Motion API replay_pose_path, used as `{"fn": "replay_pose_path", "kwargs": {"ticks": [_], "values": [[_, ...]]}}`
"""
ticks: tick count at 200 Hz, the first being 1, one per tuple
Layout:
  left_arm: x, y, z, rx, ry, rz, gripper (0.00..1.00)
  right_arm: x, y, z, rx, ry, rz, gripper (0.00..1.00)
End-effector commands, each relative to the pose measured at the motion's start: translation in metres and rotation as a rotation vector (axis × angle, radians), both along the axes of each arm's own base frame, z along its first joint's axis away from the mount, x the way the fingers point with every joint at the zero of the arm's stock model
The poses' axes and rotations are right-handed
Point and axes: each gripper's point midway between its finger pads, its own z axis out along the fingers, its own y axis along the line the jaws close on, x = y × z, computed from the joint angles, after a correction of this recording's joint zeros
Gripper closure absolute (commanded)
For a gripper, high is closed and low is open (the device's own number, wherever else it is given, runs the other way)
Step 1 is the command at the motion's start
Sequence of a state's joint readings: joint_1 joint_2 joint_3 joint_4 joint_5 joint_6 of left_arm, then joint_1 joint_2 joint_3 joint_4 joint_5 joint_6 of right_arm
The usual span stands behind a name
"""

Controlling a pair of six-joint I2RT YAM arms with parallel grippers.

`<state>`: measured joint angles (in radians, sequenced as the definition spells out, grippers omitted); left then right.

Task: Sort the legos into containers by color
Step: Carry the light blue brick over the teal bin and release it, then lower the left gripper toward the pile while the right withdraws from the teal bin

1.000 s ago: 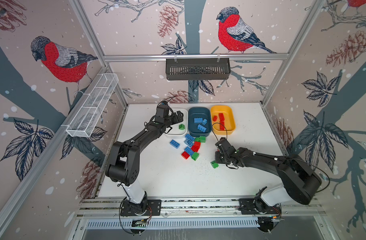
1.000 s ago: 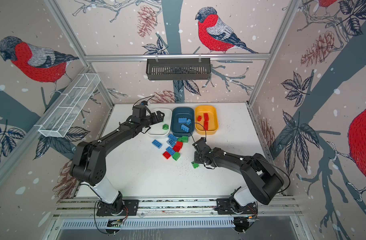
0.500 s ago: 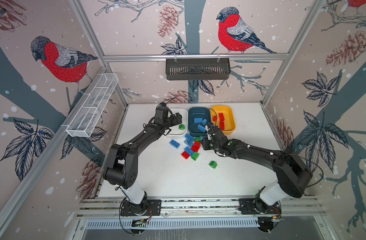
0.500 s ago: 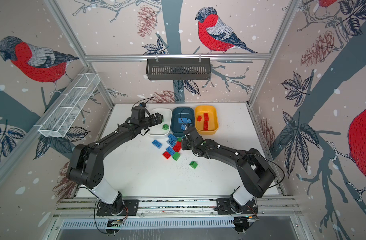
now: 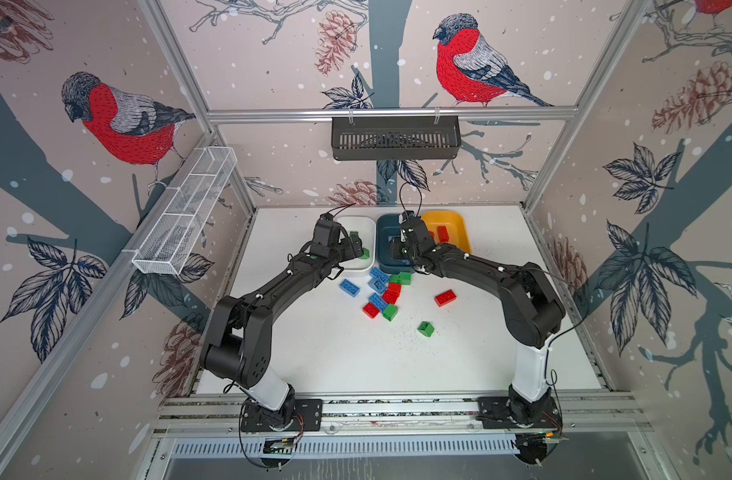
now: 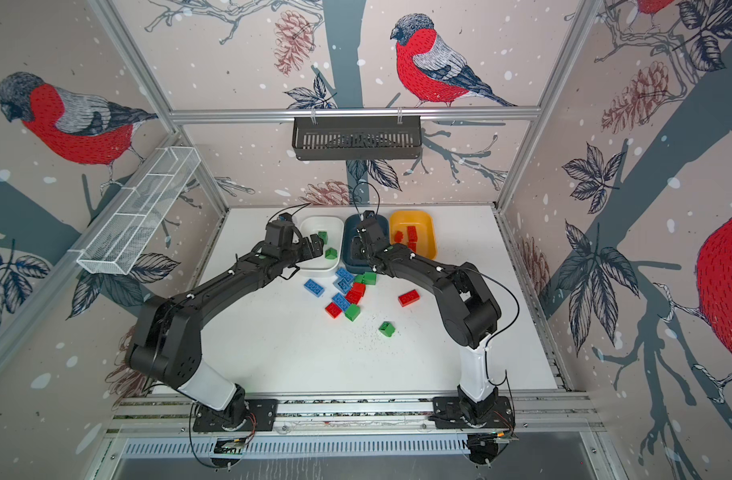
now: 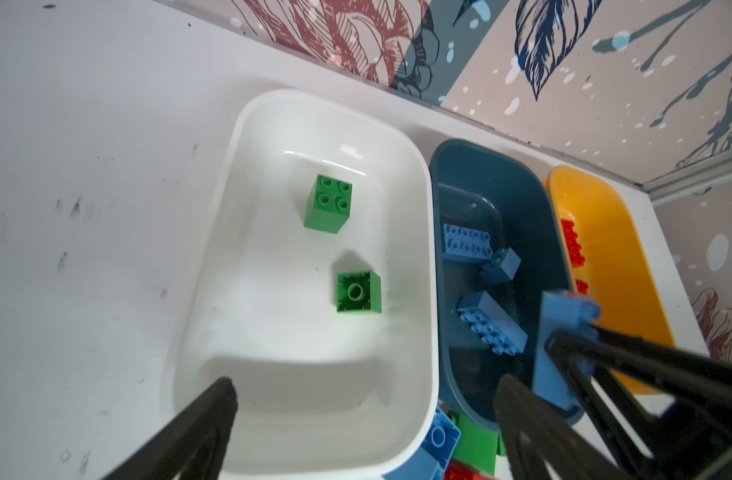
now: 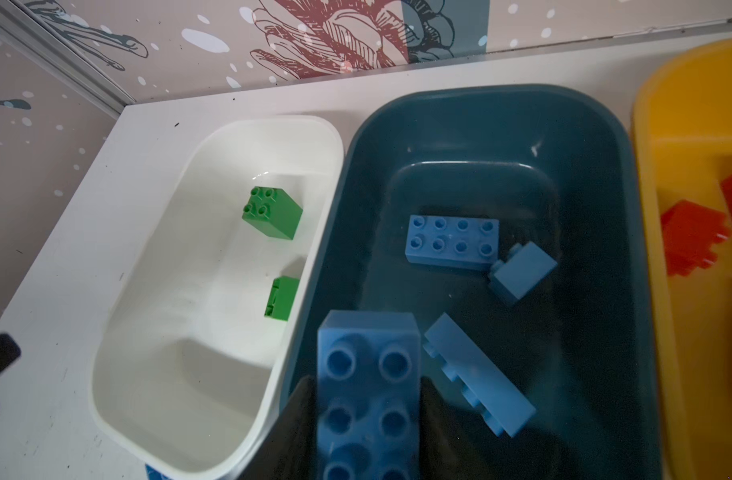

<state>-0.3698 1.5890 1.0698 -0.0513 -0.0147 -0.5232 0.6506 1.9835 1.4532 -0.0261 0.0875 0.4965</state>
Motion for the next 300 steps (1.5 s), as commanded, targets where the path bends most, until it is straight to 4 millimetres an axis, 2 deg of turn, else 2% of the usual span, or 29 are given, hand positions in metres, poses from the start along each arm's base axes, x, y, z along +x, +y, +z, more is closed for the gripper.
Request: {"fn": "replay_pose_path", "kwargs": {"ticks": [1,21,37,63,86,92,95,98,136,172,199,226,300], "values": [[-0.006,0.005,0.0,0.056,-0.005,0.036,0.03,0.011,-0.004,0.003,-0.055,-0.009,-0.02,0.48],[-0.015,0.0,-0.004,0.072,0.008,0.032,0.03,0.01,-0.004,0.013,-0.049,-0.03,-0.018,0.38],[-0.022,-0.002,-0.01,0.073,0.024,0.034,0.03,0.004,-0.008,0.019,-0.039,-0.035,-0.019,0.34],[-0.029,-0.001,-0.012,0.044,0.044,0.061,0.03,-0.013,-0.011,0.024,-0.011,-0.044,0.018,0.28],[-0.04,0.004,-0.027,0.039,0.126,0.095,0.03,-0.03,-0.013,0.025,0.016,-0.056,0.054,0.21],[-0.044,0.004,-0.031,0.031,0.139,0.094,0.03,-0.034,-0.014,0.026,0.025,-0.064,0.059,0.13],[-0.047,0.004,-0.036,0.031,0.152,0.093,0.03,-0.036,-0.015,0.028,0.031,-0.07,0.063,0.02],[-0.049,0.004,-0.038,0.027,0.158,0.094,0.03,-0.038,-0.015,0.028,0.037,-0.073,0.065,0.0],[-0.07,0.009,-0.044,0.085,0.171,0.148,0.05,-0.05,-0.03,0.04,0.076,-0.118,0.025,0.01],[-0.084,0.012,-0.066,0.078,0.215,0.172,0.09,-0.051,-0.048,0.049,0.088,-0.155,-0.051,0.0],[-0.082,0.01,-0.078,0.071,0.241,0.184,0.15,-0.05,-0.049,0.054,0.103,-0.169,-0.061,0.01],[-0.079,0.004,-0.092,0.085,0.269,0.174,0.17,-0.051,-0.047,0.051,0.103,-0.159,-0.054,0.01],[-0.072,0.007,-0.121,0.212,0.311,0.216,0.26,-0.054,-0.049,0.052,0.126,-0.16,-0.064,0.01]]}}
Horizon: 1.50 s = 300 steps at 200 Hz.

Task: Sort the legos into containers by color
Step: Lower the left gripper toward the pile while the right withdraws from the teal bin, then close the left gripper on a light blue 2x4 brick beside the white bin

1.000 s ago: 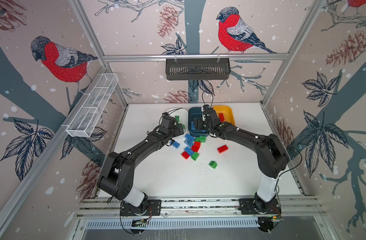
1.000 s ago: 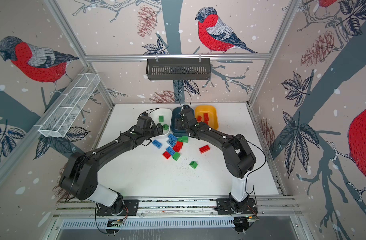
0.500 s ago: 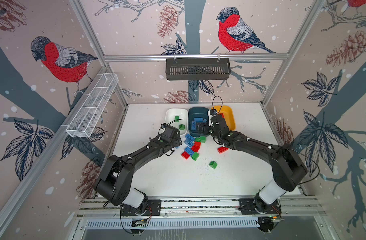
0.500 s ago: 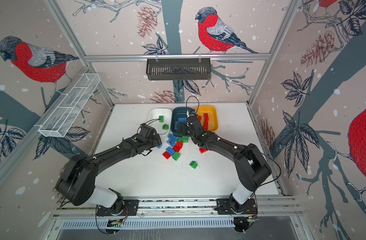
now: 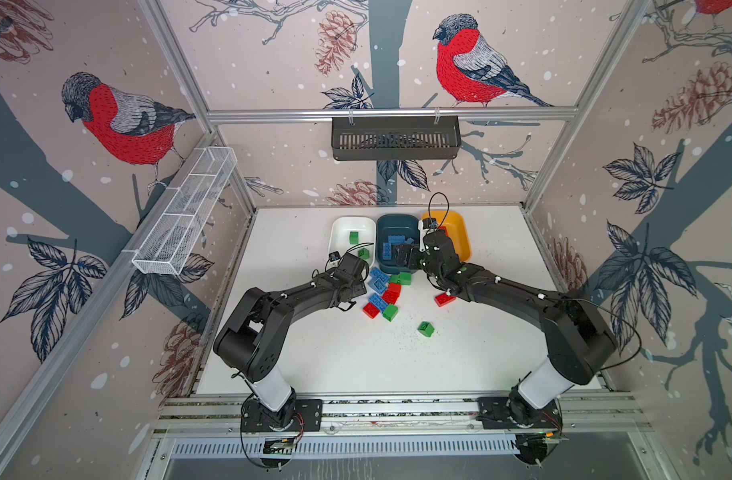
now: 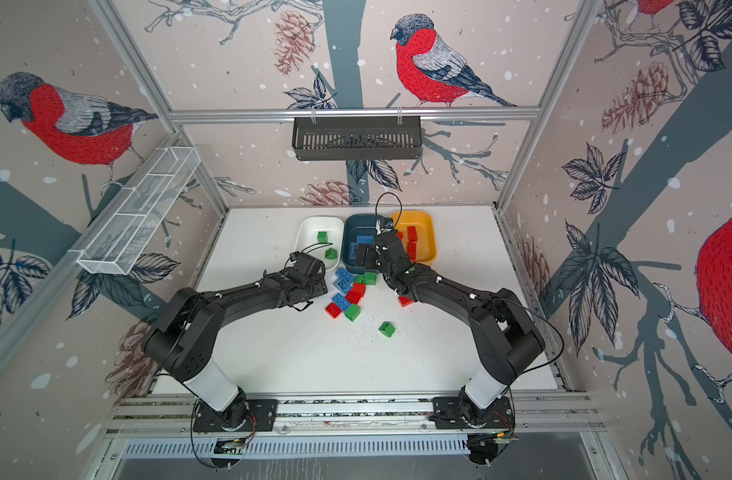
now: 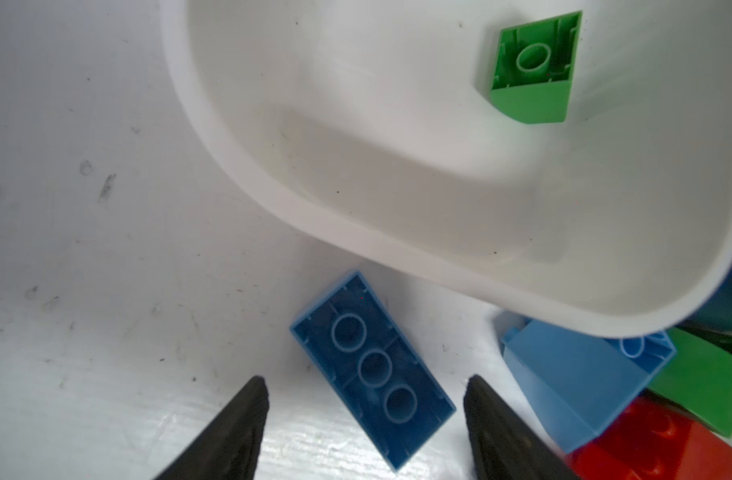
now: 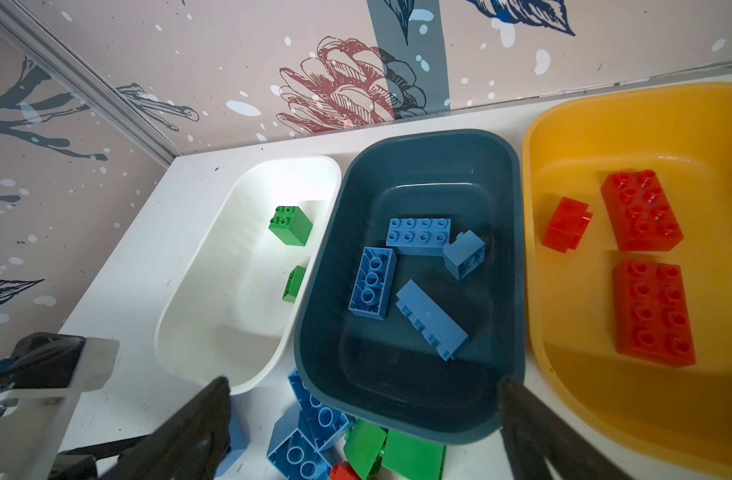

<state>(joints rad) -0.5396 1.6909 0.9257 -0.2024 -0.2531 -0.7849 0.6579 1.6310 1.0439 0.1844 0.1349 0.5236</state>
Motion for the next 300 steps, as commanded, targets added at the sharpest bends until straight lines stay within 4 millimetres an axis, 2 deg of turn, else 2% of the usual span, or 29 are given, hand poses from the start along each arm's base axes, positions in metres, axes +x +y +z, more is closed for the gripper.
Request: {"fn": "replay_pose_path", "kwargs": {"ticks": [1,33,55,76,133,187,227,246,261,300], "values": [[0.004,0.005,-0.004,0.055,-0.002,0.023,0.26,0.003,0.0,0.011,0.032,-0.033,-0.016,0.0],[0.006,0.013,-0.015,0.141,0.027,0.044,0.29,0.001,-0.003,0.009,0.026,-0.033,-0.017,0.01],[-0.001,0.015,-0.025,0.177,0.06,0.032,0.37,-0.001,-0.004,0.009,0.026,-0.036,-0.019,0.01],[-0.001,0.009,-0.021,0.173,0.047,0.016,0.49,-0.001,-0.006,0.008,0.026,-0.036,-0.027,0.01],[-0.002,-0.002,-0.016,0.173,0.027,-0.035,0.7,-0.001,-0.004,0.003,0.03,-0.022,-0.026,0.0],[-0.013,0.003,-0.009,0.19,0.017,-0.045,0.78,-0.005,-0.007,-0.002,0.029,-0.005,-0.037,0.01],[-0.028,0.036,0.015,0.295,-0.07,0.058,0.79,-0.013,-0.015,-0.014,0.032,0.023,-0.064,0.0],[-0.027,0.042,0.031,0.297,-0.114,0.087,0.79,-0.015,-0.018,-0.016,0.044,0.033,-0.078,0.01],[-0.021,0.037,0.049,0.262,-0.167,0.075,0.8,-0.016,-0.02,-0.02,0.045,0.047,-0.098,0.01],[0.007,0.005,0.094,0.165,-0.283,-0.008,0.8,-0.019,-0.024,-0.027,0.047,0.074,-0.125,0.0]]}}
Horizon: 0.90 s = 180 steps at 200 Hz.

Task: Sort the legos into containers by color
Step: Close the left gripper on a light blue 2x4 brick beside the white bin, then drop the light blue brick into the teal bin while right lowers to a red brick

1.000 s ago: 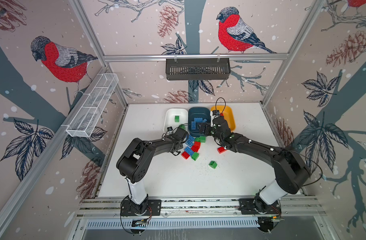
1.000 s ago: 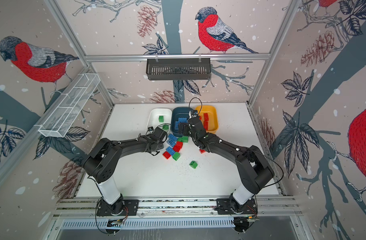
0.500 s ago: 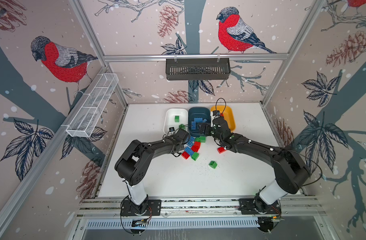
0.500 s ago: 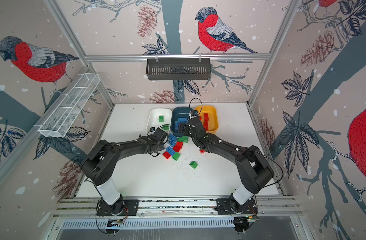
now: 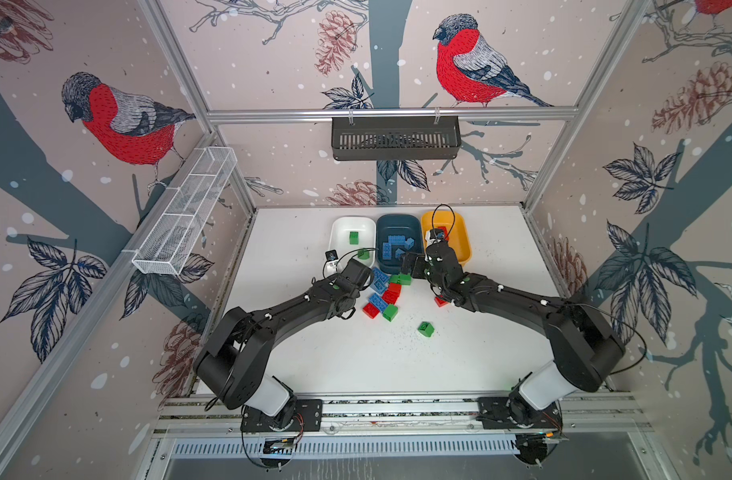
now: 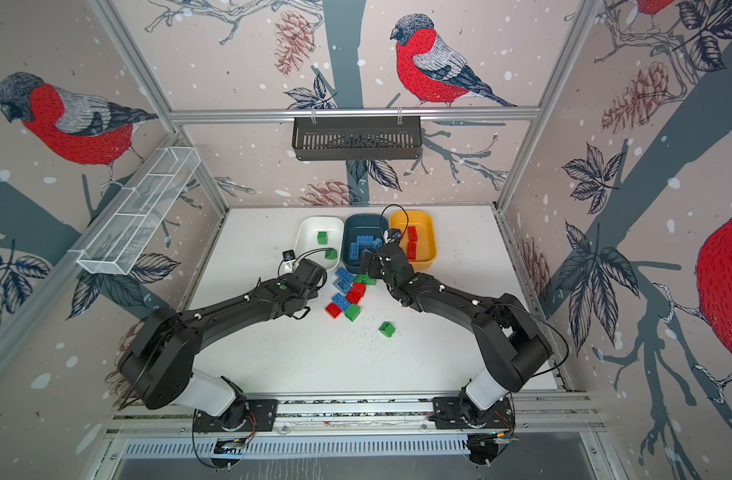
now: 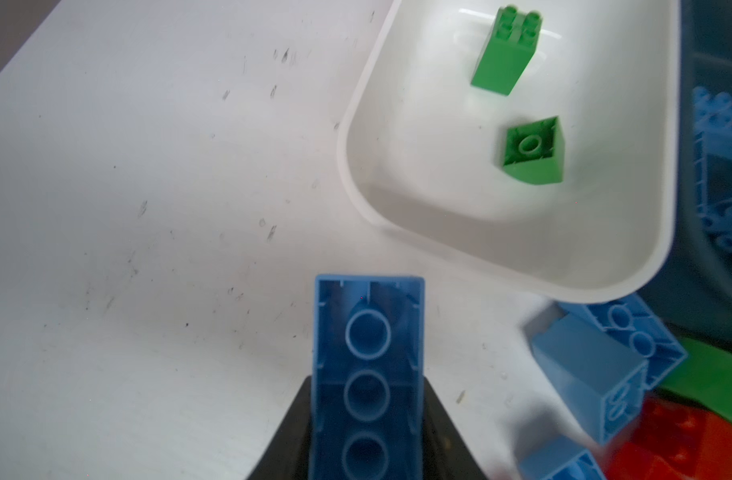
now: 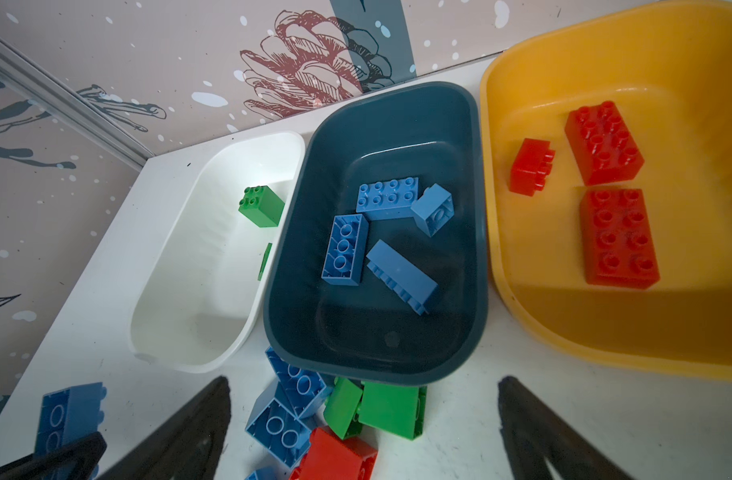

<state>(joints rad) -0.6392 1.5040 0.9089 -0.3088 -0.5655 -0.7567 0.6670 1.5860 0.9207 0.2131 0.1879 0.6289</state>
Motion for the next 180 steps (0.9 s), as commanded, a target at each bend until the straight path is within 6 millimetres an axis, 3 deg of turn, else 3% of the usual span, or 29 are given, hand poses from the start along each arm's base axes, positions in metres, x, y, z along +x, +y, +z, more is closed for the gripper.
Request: {"fn": "replay_pose_path", "kwargs": {"ticks": [1,13,18,38,60,111,180], "values": [[0.02,-0.019,0.029,-0.032,-0.081,-0.064,0.8,-0.001,-0.005,0.001,0.015,0.009,-0.039,0.0],[0.027,-0.03,0.032,-0.035,-0.082,-0.114,0.8,-0.003,-0.007,-0.003,0.008,0.021,-0.051,0.0],[0.036,-0.039,0.045,-0.051,-0.105,-0.132,0.8,-0.003,-0.009,-0.004,0.005,0.027,-0.059,0.01],[0.053,-0.065,0.058,-0.085,-0.124,-0.218,0.8,-0.009,-0.017,-0.012,-0.012,0.054,-0.09,0.0],[0.068,-0.093,0.063,-0.123,-0.136,-0.303,0.8,-0.018,-0.028,-0.019,-0.021,0.081,-0.117,0.0],[0.097,-0.136,0.054,-0.165,-0.113,-0.401,0.8,-0.046,-0.055,-0.035,-0.066,0.145,-0.167,0.01],[0.142,-0.161,0.034,-0.077,-0.098,-0.418,0.79,-0.071,-0.09,-0.055,-0.116,0.198,-0.26,0.01]]}}
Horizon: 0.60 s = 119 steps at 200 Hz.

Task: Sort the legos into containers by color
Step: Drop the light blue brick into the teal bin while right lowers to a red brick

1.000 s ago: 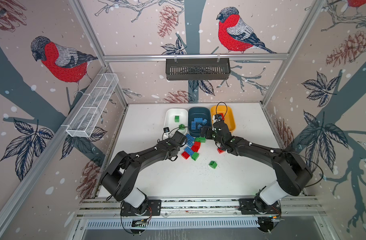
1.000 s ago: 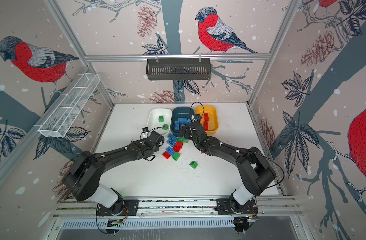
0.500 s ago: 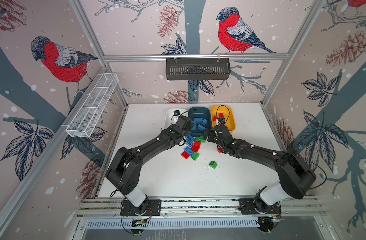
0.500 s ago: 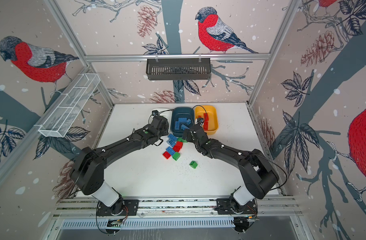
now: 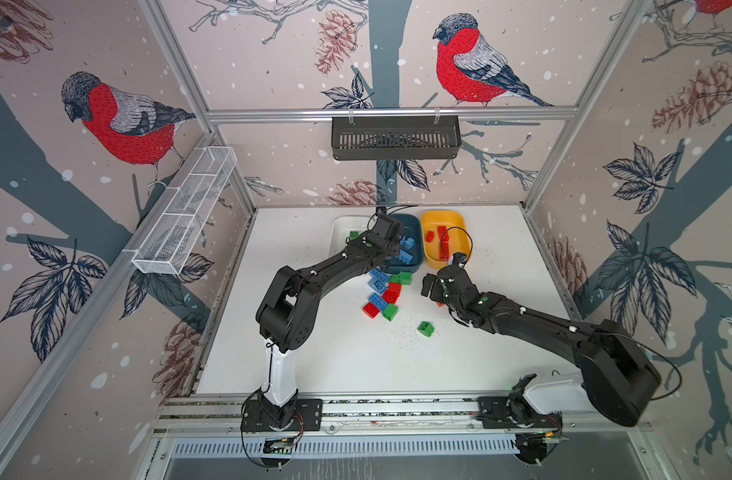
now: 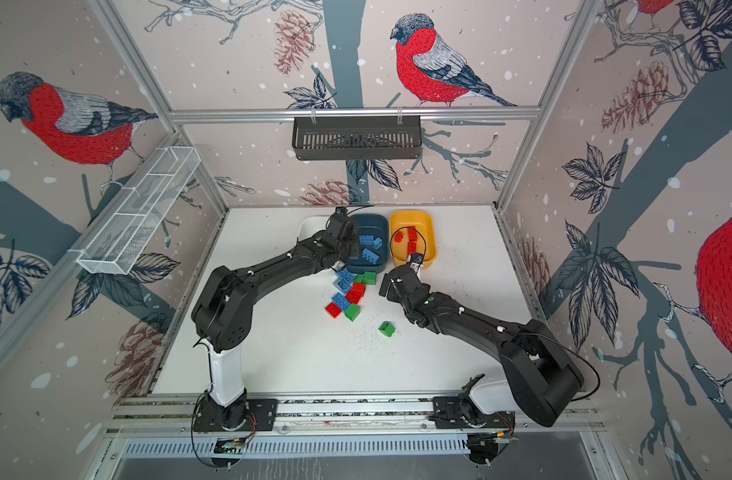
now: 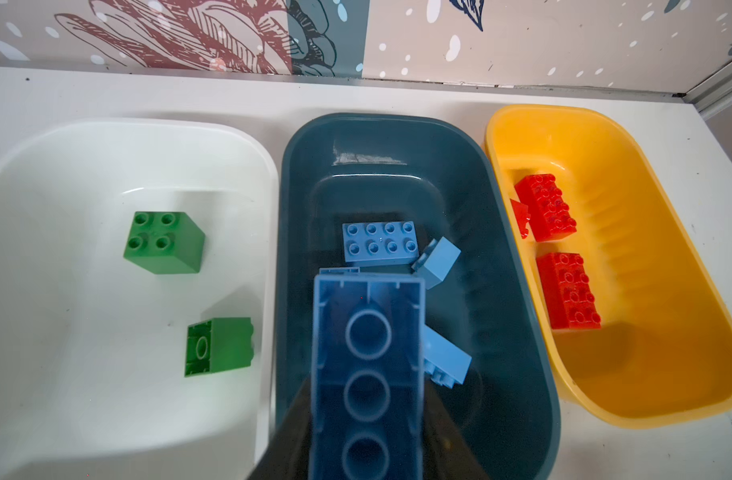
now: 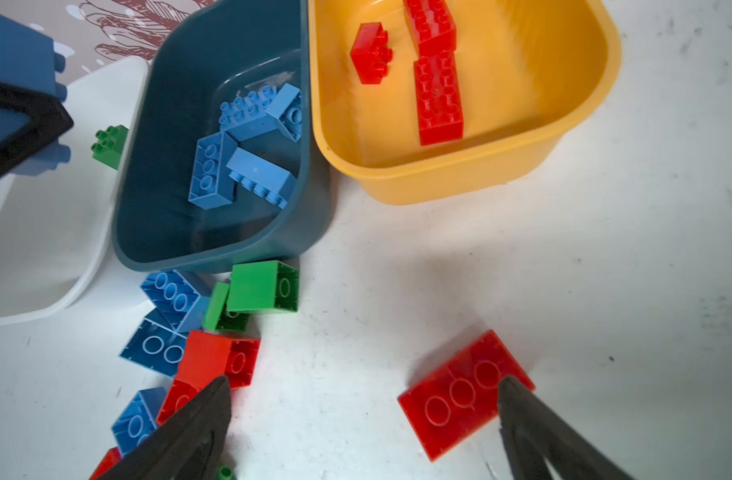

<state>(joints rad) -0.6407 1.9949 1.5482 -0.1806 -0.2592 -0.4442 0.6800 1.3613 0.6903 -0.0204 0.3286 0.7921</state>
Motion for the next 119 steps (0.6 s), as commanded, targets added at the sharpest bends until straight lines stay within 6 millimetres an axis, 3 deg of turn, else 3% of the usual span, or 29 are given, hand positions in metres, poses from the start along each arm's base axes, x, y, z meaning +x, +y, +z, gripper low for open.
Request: {"fn": "replay_pose_path", "kwargs": {"ticks": [1,54,63,85,119], "values": [[0.012,-0.003,-0.006,0.043,-0.013,0.005,0.79,-0.006,-0.015,-0.007,-0.03,0.021,-0.064,0.01],[0.047,-0.019,-0.009,0.103,-0.05,0.01,0.62,-0.008,-0.031,-0.036,-0.096,0.12,-0.146,0.0],[0.05,-0.02,-0.009,0.105,-0.048,0.009,0.53,-0.006,-0.032,-0.04,-0.102,0.131,-0.158,0.01],[0.048,-0.023,-0.009,0.095,-0.036,-0.002,0.34,0.001,-0.031,-0.048,-0.097,0.157,-0.181,0.01],[0.039,-0.02,-0.008,0.079,-0.027,-0.006,0.27,0.011,-0.032,-0.06,-0.109,0.18,-0.203,0.0]]}}
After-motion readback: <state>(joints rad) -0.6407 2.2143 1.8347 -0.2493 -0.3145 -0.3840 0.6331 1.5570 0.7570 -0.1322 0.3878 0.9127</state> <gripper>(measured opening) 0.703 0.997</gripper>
